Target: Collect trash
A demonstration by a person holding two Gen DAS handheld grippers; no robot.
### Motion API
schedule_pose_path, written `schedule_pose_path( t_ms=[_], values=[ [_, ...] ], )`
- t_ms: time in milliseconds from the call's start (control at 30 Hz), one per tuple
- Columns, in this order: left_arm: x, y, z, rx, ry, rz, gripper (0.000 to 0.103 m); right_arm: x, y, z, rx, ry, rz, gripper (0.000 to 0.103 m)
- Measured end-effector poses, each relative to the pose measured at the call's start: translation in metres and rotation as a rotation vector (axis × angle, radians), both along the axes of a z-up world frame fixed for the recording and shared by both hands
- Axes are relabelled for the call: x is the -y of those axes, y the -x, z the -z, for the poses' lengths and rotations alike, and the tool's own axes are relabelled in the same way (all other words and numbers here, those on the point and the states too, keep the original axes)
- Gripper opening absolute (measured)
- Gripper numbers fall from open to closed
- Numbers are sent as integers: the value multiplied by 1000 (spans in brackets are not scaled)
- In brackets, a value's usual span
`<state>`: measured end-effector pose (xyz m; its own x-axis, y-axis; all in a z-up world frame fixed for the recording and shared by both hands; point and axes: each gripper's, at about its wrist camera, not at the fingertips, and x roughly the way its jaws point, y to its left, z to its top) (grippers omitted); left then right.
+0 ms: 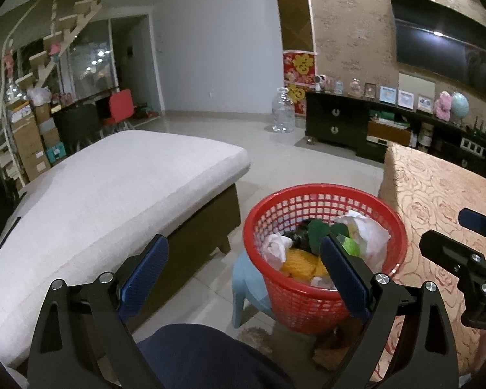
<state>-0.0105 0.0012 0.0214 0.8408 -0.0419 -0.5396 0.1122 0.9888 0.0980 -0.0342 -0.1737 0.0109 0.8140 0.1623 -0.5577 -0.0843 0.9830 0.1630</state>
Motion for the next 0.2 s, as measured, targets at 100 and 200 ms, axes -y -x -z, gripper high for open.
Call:
schedule_pose_path(
  t_ms=[100,200],
  values=[
    [7,2,-3,-15,25,26,91,6,5,0,0,-1,14,96],
    [27,8,-6,-29,39,77,91,21,11,-2,-3,-6,50,96]
  ],
)
